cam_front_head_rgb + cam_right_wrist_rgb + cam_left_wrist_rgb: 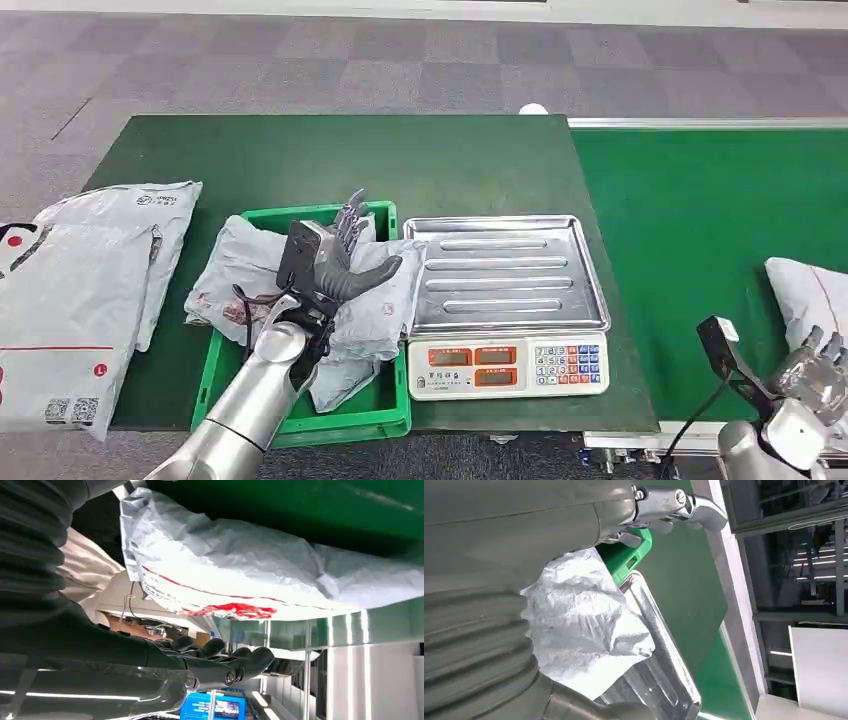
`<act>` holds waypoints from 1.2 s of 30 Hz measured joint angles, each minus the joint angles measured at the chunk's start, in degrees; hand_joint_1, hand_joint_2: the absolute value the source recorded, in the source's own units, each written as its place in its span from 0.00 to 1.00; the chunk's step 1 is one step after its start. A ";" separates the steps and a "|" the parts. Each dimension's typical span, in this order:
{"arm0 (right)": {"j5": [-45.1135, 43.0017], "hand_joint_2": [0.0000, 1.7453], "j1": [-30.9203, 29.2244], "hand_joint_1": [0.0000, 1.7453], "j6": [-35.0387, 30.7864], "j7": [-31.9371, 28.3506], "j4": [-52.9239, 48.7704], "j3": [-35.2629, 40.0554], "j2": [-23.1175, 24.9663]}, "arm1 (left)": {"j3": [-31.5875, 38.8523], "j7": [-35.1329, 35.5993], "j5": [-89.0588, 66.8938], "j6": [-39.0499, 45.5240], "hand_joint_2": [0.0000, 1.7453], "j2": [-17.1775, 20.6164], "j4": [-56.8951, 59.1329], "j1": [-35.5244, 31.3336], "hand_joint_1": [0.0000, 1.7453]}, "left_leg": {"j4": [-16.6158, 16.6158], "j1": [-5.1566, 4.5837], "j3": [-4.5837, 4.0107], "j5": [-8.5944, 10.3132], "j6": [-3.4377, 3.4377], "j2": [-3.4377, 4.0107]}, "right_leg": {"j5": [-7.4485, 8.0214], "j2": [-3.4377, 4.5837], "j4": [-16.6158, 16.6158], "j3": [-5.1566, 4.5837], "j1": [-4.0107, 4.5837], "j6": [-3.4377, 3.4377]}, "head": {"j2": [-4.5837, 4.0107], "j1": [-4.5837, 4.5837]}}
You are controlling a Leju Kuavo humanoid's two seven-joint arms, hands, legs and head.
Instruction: Moved the parcel from conveyor to table for the left to box.
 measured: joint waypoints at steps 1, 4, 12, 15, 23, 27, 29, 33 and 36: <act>0.18 1.00 0.19 0.00 0.11 0.15 -0.15 0.00 0.00 | 0.00 -0.02 0.00 0.00 1.00 0.00 0.00 0.00 0.00 | 0.00 0.00 0.00 0.00 0.00 0.01 | 0.00 0.01 0.00 0.00 0.00 0.00 | 0.00 0.00; 1.07 1.00 0.51 0.00 0.53 0.79 -0.59 -0.04 0.00 | 0.00 -0.04 0.00 0.00 1.00 0.00 0.00 0.00 0.00 | 0.00 0.00 0.01 0.00 0.00 0.01 | 0.00 0.01 0.00 0.00 0.00 0.00 | 0.00 0.00; 0.96 1.00 1.02 0.00 1.57 1.01 -1.62 -0.44 0.00 | 0.00 -0.07 0.00 0.00 1.00 0.00 0.00 0.04 0.00 | 0.00 0.00 0.01 0.00 0.00 0.00 | 0.00 0.00 0.00 0.00 0.00 0.00 | 0.00 0.00; 0.72 1.00 1.53 0.00 2.14 0.90 -2.36 -0.77 0.00 | 0.00 -0.07 0.00 0.02 1.00 0.00 -0.02 0.24 0.00 | 0.00 0.00 0.01 0.00 0.00 0.00 | 0.00 0.00 0.00 0.00 0.00 0.00 | 0.00 0.00; -0.11 1.00 2.09 0.00 2.40 -0.17 -3.37 -1.31 -0.28 | 0.35 -0.11 0.15 0.02 1.00 0.04 -0.63 0.97 0.00 | 0.00 0.00 0.00 -0.01 0.00 0.01 | -0.02 0.01 0.00 0.00 0.00 0.01 | 0.00 0.00; 0.07 1.00 1.94 0.00 2.58 -0.15 -3.37 -1.31 -0.28 | 0.57 -0.11 0.15 0.02 1.00 0.07 -0.92 1.26 0.00 | -0.01 0.00 0.00 -0.01 0.00 0.01 | -0.01 0.00 0.00 0.01 0.00 0.01 | 0.00 0.00; 0.20 1.00 1.66 0.00 2.58 -0.07 -3.37 -1.31 -0.31 | 0.72 -0.11 0.15 0.02 1.00 0.07 -1.01 1.41 0.00 | -0.01 0.00 0.01 -0.01 0.00 0.01 | -0.01 0.01 0.00 0.01 0.00 0.01 | 0.00 0.00; 0.26 1.00 1.27 0.00 2.60 -0.02 -3.37 -1.31 -0.44 | 0.74 -0.11 0.15 0.02 1.00 0.07 -1.18 1.60 0.00 | -0.01 0.00 0.01 -0.01 0.00 0.00 | -0.01 0.00 0.00 0.01 0.00 0.01 | 0.00 0.00; 0.28 1.00 1.17 0.00 2.60 -0.02 -3.37 -1.31 -0.46 | 0.79 -0.11 0.15 0.02 1.00 0.09 -1.31 1.69 0.00 | -0.01 0.00 0.00 -0.01 0.00 0.00 | -0.02 0.00 0.00 0.01 0.00 0.01 | 0.00 0.00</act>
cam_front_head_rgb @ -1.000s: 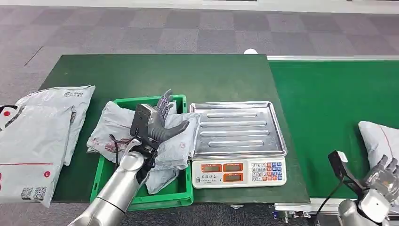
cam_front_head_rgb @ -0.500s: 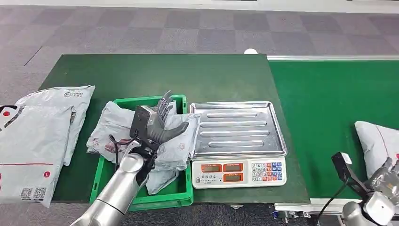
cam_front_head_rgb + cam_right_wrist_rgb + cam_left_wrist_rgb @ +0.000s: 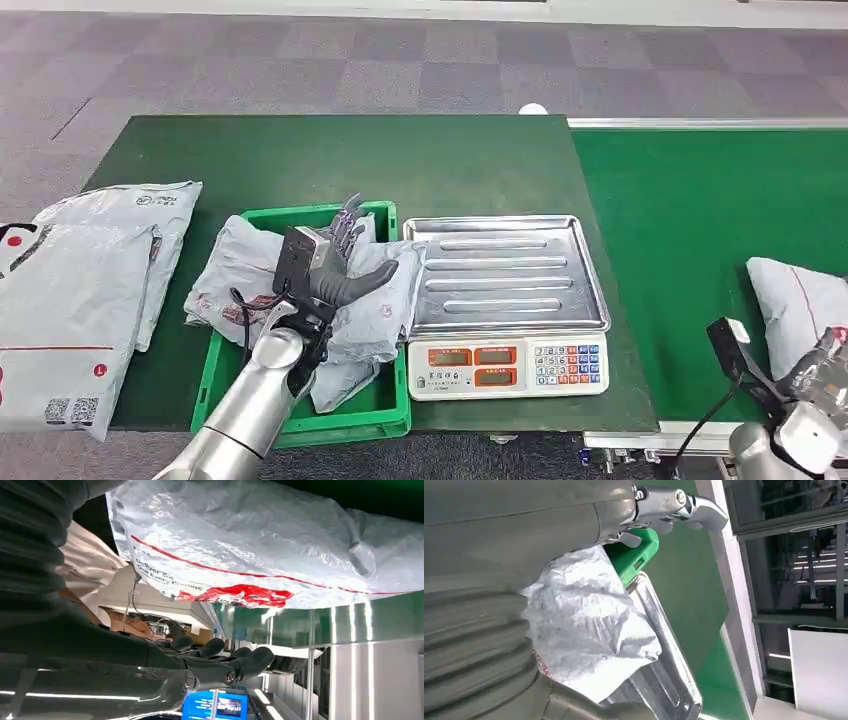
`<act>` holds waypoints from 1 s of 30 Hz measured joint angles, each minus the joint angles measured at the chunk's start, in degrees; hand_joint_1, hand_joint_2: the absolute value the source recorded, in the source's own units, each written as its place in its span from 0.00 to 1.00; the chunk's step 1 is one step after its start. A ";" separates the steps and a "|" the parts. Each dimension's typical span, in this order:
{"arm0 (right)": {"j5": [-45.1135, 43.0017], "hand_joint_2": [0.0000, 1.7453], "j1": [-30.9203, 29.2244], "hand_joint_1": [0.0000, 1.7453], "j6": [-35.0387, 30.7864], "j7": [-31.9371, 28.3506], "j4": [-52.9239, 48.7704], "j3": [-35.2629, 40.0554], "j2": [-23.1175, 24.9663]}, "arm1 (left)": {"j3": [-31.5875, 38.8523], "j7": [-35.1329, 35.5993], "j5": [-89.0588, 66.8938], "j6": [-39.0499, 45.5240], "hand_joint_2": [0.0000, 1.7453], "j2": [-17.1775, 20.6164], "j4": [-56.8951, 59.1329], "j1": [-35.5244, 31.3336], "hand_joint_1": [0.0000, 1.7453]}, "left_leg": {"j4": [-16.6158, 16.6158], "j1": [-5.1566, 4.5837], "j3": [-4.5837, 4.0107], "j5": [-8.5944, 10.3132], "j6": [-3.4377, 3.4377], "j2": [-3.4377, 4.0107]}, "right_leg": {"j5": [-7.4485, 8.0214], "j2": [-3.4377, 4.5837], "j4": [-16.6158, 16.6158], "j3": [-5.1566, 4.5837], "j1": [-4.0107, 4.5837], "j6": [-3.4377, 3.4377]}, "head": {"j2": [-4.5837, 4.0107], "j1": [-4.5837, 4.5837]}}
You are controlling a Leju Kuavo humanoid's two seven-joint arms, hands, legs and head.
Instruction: Moved the parcel from conveyor to table for the left to box.
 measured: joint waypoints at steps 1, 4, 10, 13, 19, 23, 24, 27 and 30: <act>0.00 1.00 0.00 0.00 0.00 0.00 0.00 0.00 0.00 | 0.00 0.00 0.00 0.00 1.00 0.00 -0.04 0.01 0.00 | 0.00 0.00 0.00 0.00 0.00 0.00 | 0.00 0.00 0.00 0.00 0.00 0.00 | 0.00 0.00; 0.00 1.00 -0.07 0.00 -0.04 0.00 0.00 0.00 0.00 | 0.04 0.00 0.00 0.00 1.00 0.02 -0.13 0.02 0.00 | 0.00 0.00 0.00 0.00 0.00 0.00 | -0.01 0.00 0.00 0.00 0.00 0.00 | 0.00 0.00; -2.50 1.00 -0.56 0.00 0.73 -1.38 0.24 0.00 0.00 | 0.20 0.00 0.00 0.00 1.00 0.04 -0.33 0.12 0.00 | 0.00 0.00 0.00 0.00 0.00 0.01 | -0.01 0.01 0.00 0.00 0.00 0.00 | 0.00 0.00; -9.13 1.00 -1.36 0.00 5.45 -4.09 0.88 -0.59 0.00 | 0.42 0.04 -0.02 0.00 1.00 0.04 -0.57 0.15 0.00 | 0.00 0.00 0.01 0.00 0.00 0.01 | -0.01 0.00 0.00 0.00 0.00 0.00 | 0.00 0.00; -11.80 1.00 -1.51 0.00 12.07 -3.21 1.29 -0.98 -0.77 | 0.85 0.33 -0.15 0.07 1.00 0.44 -1.64 0.84 0.00 | 0.00 0.00 -0.01 0.00 0.00 0.00 | -0.01 -0.02 0.00 0.00 0.00 0.00 | 0.00 0.00; -12.76 1.00 -1.53 0.00 20.16 -1.49 1.55 -0.98 -0.94 | 1.22 1.16 -0.54 0.07 1.00 0.52 -1.95 0.98 0.00 | 0.00 0.00 0.00 0.00 0.00 0.00 | -0.02 -0.02 0.00 -0.01 0.00 0.00 | 0.00 0.00; -13.27 1.00 -1.69 0.00 21.65 -1.64 1.86 -0.98 -0.96 | 1.38 1.33 -0.59 0.07 1.00 0.52 -1.95 0.93 0.00 | 0.00 0.00 0.00 0.00 0.00 0.00 | -0.02 -0.02 -0.01 -0.01 0.01 0.00 | 0.00 0.00; -13.69 1.00 -2.02 0.00 25.35 -1.84 3.38 -0.98 -1.03 | 1.44 1.66 -1.22 -0.22 1.00 0.37 -1.75 0.74 0.00 | 0.00 0.01 0.02 -0.01 0.01 0.00 | -0.02 -0.02 -0.01 0.00 0.01 0.00 | 0.00 0.00; -12.87 1.00 -2.17 0.00 26.97 -1.33 4.17 -0.98 -1.03 | 1.44 1.79 -1.96 -0.52 1.00 -0.13 -1.18 0.41 0.00 | 0.01 0.03 0.06 -0.04 0.05 0.00 | -0.02 -0.03 -0.04 0.07 0.03 0.00 | 0.00 0.00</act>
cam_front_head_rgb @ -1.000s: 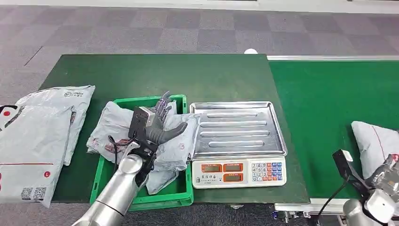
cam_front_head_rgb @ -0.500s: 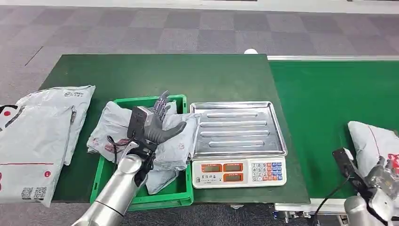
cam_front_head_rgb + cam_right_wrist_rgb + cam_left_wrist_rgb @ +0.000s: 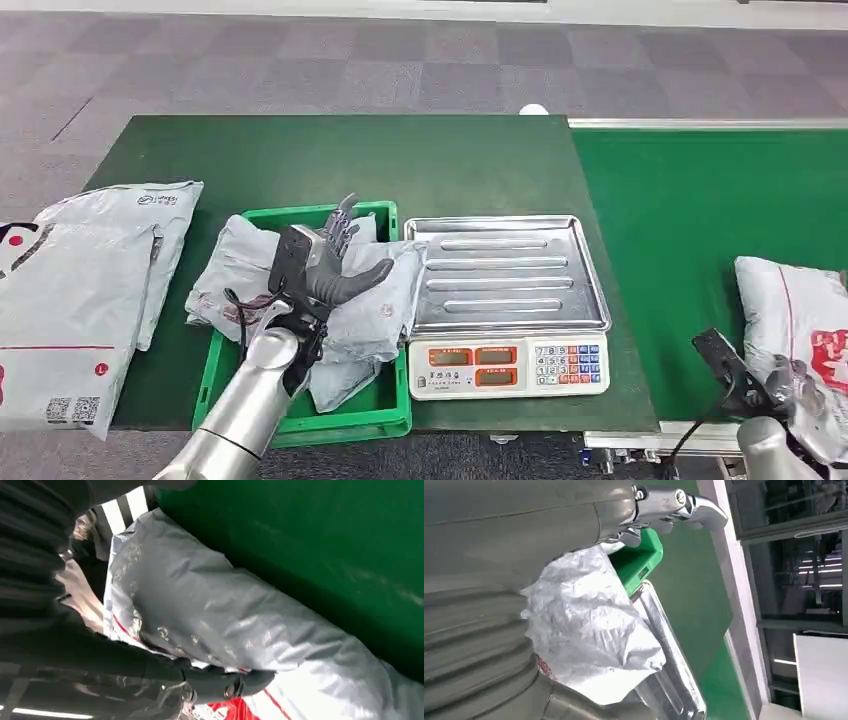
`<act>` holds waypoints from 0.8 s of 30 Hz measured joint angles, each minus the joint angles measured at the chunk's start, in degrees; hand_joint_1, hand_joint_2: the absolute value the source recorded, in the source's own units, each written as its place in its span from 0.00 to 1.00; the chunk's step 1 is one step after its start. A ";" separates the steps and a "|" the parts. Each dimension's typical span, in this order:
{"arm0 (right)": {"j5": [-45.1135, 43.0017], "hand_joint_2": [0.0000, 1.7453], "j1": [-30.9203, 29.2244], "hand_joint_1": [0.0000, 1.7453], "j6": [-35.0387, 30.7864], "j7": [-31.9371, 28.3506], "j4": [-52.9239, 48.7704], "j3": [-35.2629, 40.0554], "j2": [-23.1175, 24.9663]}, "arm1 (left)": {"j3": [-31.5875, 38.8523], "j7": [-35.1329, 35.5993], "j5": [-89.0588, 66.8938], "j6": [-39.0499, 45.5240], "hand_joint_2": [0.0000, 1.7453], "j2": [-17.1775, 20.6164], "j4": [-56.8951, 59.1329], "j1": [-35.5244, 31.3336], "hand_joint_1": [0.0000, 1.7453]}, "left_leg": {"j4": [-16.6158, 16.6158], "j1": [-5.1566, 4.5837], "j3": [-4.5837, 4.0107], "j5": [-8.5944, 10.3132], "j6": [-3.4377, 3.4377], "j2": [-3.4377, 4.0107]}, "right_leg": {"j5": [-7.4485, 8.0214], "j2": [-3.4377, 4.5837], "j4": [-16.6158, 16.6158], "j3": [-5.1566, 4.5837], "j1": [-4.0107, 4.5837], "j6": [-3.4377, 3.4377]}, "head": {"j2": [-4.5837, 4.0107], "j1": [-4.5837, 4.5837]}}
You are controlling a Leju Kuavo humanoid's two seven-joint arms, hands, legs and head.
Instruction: Moved the parcel from conveyor to table for the left to box.
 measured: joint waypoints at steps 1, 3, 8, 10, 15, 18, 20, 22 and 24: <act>0.26 1.00 -0.07 0.00 0.26 0.17 0.05 0.00 0.00 | 0.00 0.00 -0.24 -0.04 1.00 -0.30 0.19 -0.12 0.00 | 0.00 0.00 0.01 0.00 0.00 0.00 | 0.00 0.00 0.00 0.03 0.00 0.00 | 0.00 0.00; 0.39 1.00 -0.21 0.00 0.53 0.33 0.16 0.00 0.04 | 0.00 0.00 -0.48 -0.09 1.00 -0.68 0.55 -0.39 0.00 | 0.01 0.00 0.05 -0.01 0.01 0.00 | 0.00 0.00 -0.02 0.08 0.00 0.00 | 0.00 0.00; 1.00 1.00 -0.31 0.00 1.31 0.70 0.37 0.00 0.07 | 0.00 0.02 -0.66 -0.20 1.00 -1.14 1.27 -0.67 0.00 | 0.01 0.00 0.19 -0.04 0.06 0.00 | 0.01 -0.01 -0.11 0.27 0.00 0.03 | 0.00 0.00; 1.92 1.00 -0.33 0.00 2.12 1.00 0.35 -0.04 0.11 | 0.02 0.05 -1.05 -0.59 1.00 -1.40 1.62 -0.86 0.00 | 0.02 0.01 0.23 -0.04 0.08 -0.01 | 0.00 -0.03 -0.15 0.36 0.00 0.06 | 0.00 0.00; 3.67 1.00 -0.81 1.00 2.61 1.12 0.29 -0.85 0.54 | 0.37 0.44 -2.18 -1.16 1.00 -2.25 2.19 -1.47 0.00 | 0.02 0.01 0.30 -0.04 0.11 -0.02 | 0.03 -0.04 -0.24 0.50 0.00 0.11 | 0.00 0.00; 4.99 1.00 -0.66 1.00 2.47 0.74 -0.50 -1.59 1.24 | 0.72 0.98 -2.97 -1.55 1.00 -2.71 2.19 -1.56 0.00 | 0.03 -0.02 0.29 -0.03 0.13 -0.03 | 0.05 -0.06 -0.25 0.51 -0.03 0.15 | 0.00 0.00; 5.77 1.00 -0.68 1.00 2.43 0.68 -1.66 -2.21 1.75 | 0.81 1.20 -3.48 -1.88 1.00 -3.02 2.19 -1.64 0.00 | 0.04 -0.01 0.29 -0.03 0.14 -0.03 | 0.06 -0.06 -0.25 0.51 -0.02 0.17 | 0.00 0.00; 6.17 1.00 -0.68 1.00 2.50 0.68 -2.54 -2.65 2.27 | 0.85 1.33 -3.65 -2.16 1.00 -3.37 2.21 -1.80 0.00 | 0.04 -0.01 0.29 -0.03 0.13 -0.03 | 0.06 -0.06 -0.25 0.50 -0.02 0.17 | 0.00 0.00; 7.05 1.00 -0.66 1.00 2.63 0.74 -3.77 -3.23 2.90 | 0.90 1.49 -3.78 -2.32 1.00 -3.74 2.23 -2.03 0.00 | 0.03 -0.01 0.29 -0.03 0.13 -0.03 | 0.06 -0.06 -0.25 0.49 -0.01 0.17 | 0.00 0.00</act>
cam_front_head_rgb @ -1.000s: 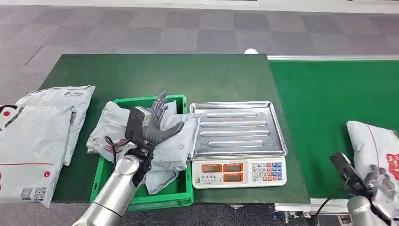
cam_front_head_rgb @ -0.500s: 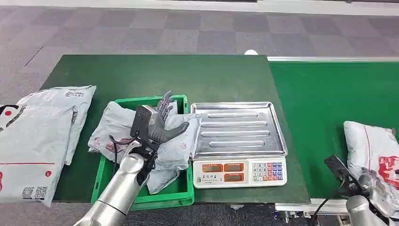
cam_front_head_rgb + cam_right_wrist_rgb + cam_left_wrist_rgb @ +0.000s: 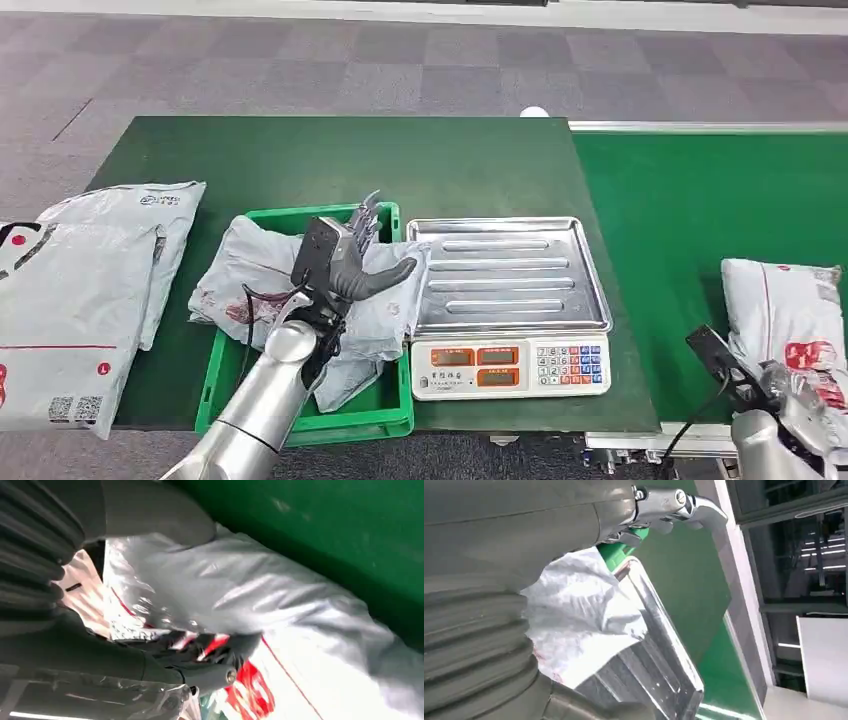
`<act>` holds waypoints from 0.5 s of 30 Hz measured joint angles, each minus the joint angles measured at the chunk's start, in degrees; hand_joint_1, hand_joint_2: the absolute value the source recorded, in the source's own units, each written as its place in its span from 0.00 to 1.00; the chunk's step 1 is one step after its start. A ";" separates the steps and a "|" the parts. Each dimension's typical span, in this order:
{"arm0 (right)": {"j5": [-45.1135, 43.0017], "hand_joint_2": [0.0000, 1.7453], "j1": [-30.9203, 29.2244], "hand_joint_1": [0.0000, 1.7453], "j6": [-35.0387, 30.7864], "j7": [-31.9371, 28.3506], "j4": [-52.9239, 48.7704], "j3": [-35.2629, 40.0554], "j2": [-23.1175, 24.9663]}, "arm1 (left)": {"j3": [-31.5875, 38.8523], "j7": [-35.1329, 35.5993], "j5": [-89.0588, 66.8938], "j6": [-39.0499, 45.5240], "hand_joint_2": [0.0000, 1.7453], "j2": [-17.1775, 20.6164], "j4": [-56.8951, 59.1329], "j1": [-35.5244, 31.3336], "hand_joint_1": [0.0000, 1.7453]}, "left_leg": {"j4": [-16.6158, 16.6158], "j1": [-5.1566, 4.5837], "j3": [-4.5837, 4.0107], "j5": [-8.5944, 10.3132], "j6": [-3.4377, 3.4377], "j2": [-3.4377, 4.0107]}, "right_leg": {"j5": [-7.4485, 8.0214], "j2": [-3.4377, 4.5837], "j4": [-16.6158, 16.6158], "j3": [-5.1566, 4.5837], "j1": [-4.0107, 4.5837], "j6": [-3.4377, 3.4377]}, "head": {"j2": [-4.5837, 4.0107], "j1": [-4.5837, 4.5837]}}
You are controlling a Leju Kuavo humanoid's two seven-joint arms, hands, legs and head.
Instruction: Moved the parcel from conveyor to table for the left to box.
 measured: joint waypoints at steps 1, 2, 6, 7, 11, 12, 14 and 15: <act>0.62 1.00 -0.01 1.00 0.24 -0.04 -0.58 -0.35 0.38 | 0.07 0.11 -0.35 -0.15 1.00 -0.15 0.02 -0.18 0.00 | -0.01 0.01 0.00 0.00 0.00 0.00 | 0.00 0.00 0.00 -0.01 0.01 0.00 | 0.00 0.00; 1.34 1.00 -0.02 1.00 0.61 -0.19 -1.09 -0.61 0.75 | 0.13 0.35 -0.72 -0.24 1.00 -0.37 0.04 -0.31 0.00 | -0.01 0.02 0.00 0.00 -0.01 0.01 | 0.00 0.01 0.00 -0.01 0.02 0.00 | 0.00 0.00; 3.59 1.00 -0.06 1.00 1.62 -1.00 -2.69 -1.40 2.04 | 0.94 0.96 -1.75 -0.70 1.00 -0.92 0.04 -0.60 0.00 | -0.03 0.07 -0.01 0.00 -0.02 0.01 | -0.01 0.02 0.02 -0.03 0.07 -0.02 | 0.00 0.00; 4.25 1.00 -0.09 1.00 1.66 -1.38 -3.26 -1.55 2.48 | 1.01 1.03 -2.12 -0.74 1.00 -0.98 0.04 -0.69 0.00 | -0.03 0.08 -0.02 0.00 -0.02 0.01 | -0.01 0.02 0.02 -0.03 0.07 -0.02 | 0.00 0.00; 5.60 1.00 -0.24 1.00 2.30 -2.32 -6.04 -1.58 4.55 | 1.68 1.31 -2.84 -0.92 1.00 -1.35 0.04 -0.90 0.00 | -0.04 0.08 -0.02 0.01 -0.03 0.04 | -0.01 0.05 0.03 -0.05 0.06 -0.03 | 0.00 0.00; 5.60 1.00 -0.27 1.00 2.21 -2.83 -6.97 -1.58 5.08 | 1.88 1.31 -2.99 -0.92 1.00 -1.42 0.02 -0.92 0.00 | -0.05 0.08 -0.04 0.01 -0.03 0.03 | -0.01 0.04 0.04 -0.05 0.06 -0.03 | 0.00 0.00; 4.81 1.00 -0.25 1.00 0.85 -5.25 -9.96 -1.58 6.83 | 2.16 1.31 -3.23 -0.92 1.00 -1.44 -0.31 -0.78 0.00 | -0.05 0.07 -0.10 0.02 -0.04 0.03 | 0.00 0.04 0.08 -0.07 0.05 -0.04 | 0.00 0.02; 4.03 1.00 -0.25 1.00 -0.14 -6.72 -11.77 -1.49 7.76 | 2.43 1.27 -3.37 -0.92 1.00 -1.44 -0.53 -0.66 0.00 | -0.05 0.07 -0.10 0.02 -0.04 0.03 | 0.00 0.07 0.09 -0.10 0.05 -0.05 | 0.00 0.00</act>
